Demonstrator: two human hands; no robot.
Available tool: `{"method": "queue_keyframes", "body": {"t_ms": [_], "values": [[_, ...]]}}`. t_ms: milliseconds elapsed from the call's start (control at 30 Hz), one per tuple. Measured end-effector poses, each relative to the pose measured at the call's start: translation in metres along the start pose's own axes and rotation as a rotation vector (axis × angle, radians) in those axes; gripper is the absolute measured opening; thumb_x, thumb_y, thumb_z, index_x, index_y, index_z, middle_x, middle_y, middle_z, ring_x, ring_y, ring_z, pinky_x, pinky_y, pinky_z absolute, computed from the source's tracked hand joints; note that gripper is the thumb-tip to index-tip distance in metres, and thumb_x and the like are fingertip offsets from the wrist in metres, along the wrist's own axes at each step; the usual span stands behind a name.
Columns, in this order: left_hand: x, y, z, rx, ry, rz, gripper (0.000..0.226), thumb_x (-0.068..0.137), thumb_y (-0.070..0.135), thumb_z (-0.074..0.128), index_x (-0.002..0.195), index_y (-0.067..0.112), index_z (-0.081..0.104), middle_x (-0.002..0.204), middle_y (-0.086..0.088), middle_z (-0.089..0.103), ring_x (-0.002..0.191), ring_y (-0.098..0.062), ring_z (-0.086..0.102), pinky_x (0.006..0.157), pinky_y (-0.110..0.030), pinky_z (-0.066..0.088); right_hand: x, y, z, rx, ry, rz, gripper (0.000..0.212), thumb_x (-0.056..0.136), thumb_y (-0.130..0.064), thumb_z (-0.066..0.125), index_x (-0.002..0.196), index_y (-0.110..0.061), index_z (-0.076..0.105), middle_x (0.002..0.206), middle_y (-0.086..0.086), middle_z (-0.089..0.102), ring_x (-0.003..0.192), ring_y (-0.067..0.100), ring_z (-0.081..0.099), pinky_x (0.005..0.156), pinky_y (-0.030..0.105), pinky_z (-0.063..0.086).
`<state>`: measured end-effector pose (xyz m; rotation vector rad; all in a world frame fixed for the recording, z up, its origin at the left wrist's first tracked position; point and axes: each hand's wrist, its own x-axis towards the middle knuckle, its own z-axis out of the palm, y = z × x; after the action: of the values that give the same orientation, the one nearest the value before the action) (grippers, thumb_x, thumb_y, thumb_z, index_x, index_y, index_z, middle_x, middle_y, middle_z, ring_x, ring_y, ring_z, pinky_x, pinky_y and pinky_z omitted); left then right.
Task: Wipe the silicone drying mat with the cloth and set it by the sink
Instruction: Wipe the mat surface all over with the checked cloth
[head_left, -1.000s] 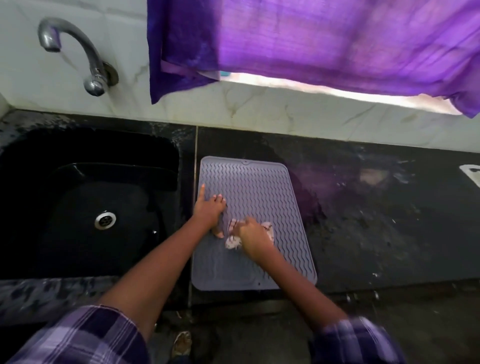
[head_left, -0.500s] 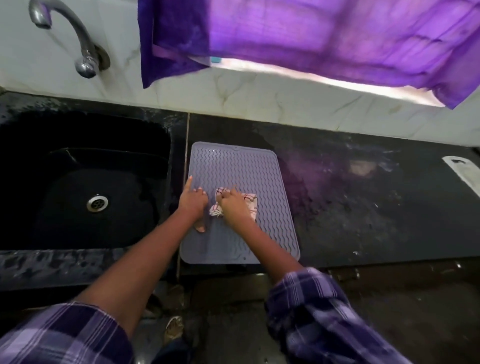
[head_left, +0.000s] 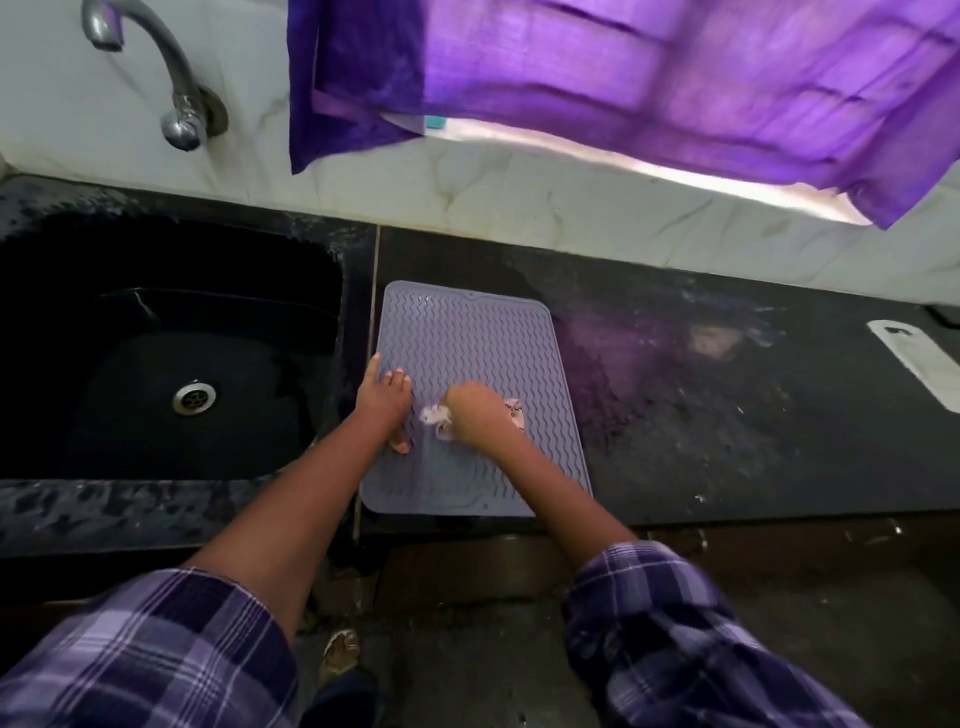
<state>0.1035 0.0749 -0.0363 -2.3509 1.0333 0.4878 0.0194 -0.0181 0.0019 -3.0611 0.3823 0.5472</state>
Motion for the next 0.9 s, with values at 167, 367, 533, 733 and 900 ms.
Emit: {"method": "queue_keyframes", "body": {"t_ms": [167,367,533,733,900], "values": [[-0.001,0.005,-0.001,0.117,-0.003,-0.001,0.108,0.083,0.064,0.054,0.153,0.000,0.000,0.161,-0.015,0.004,0.151,-0.026,0.006,0.117,-0.053,-0.010,-0.047,-0.026,0.051,-0.190,-0.019,-0.040,0.030,0.088,-0.013,0.058,0.115,-0.001,0.056,0.122,0.018,0.055,0.116,0.031,0.049,0.096,0.038,0.045],[-0.007,0.002,0.005,0.025,0.001,0.002,0.110,0.083,0.063,0.054,0.152,0.000,-0.004,0.162,-0.014,-0.002,0.151,-0.026,-0.001,0.117,-0.055,-0.011,-0.069,-0.013,0.019,-0.054,-0.215,-0.169,0.026,0.085,-0.017,0.061,0.107,-0.003,0.060,0.102,0.012,0.063,0.092,0.024,0.058,0.082,0.033,0.048],[-0.006,0.002,0.003,0.046,0.052,0.016,0.094,0.091,0.054,0.051,0.153,0.000,0.003,0.161,-0.014,0.007,0.150,-0.024,0.010,0.119,-0.054,-0.009,-0.034,-0.014,0.017,-0.064,0.081,-0.050,0.034,0.086,-0.023,0.062,0.116,-0.008,0.061,0.113,0.014,0.064,0.110,0.028,0.056,0.091,0.037,0.047],[-0.001,-0.002,0.003,0.064,0.065,0.037,0.107,0.081,0.063,0.056,0.152,0.000,0.007,0.160,-0.015,0.012,0.150,-0.025,0.013,0.117,-0.053,-0.011,-0.069,-0.025,0.072,-0.059,-0.017,-0.244,0.046,0.081,-0.011,0.064,0.125,-0.007,0.053,0.125,0.016,0.055,0.117,0.029,0.047,0.099,0.040,0.041],[-0.006,-0.002,0.008,-0.013,0.126,0.047,0.107,0.079,0.062,0.059,0.152,0.000,0.010,0.159,-0.014,0.016,0.149,-0.024,0.017,0.118,-0.053,-0.009,-0.062,0.028,0.029,0.554,-0.073,-0.083,0.019,0.082,-0.012,0.066,0.065,-0.011,0.057,0.067,0.011,0.053,0.052,0.014,0.042,0.052,0.022,0.033]]}}
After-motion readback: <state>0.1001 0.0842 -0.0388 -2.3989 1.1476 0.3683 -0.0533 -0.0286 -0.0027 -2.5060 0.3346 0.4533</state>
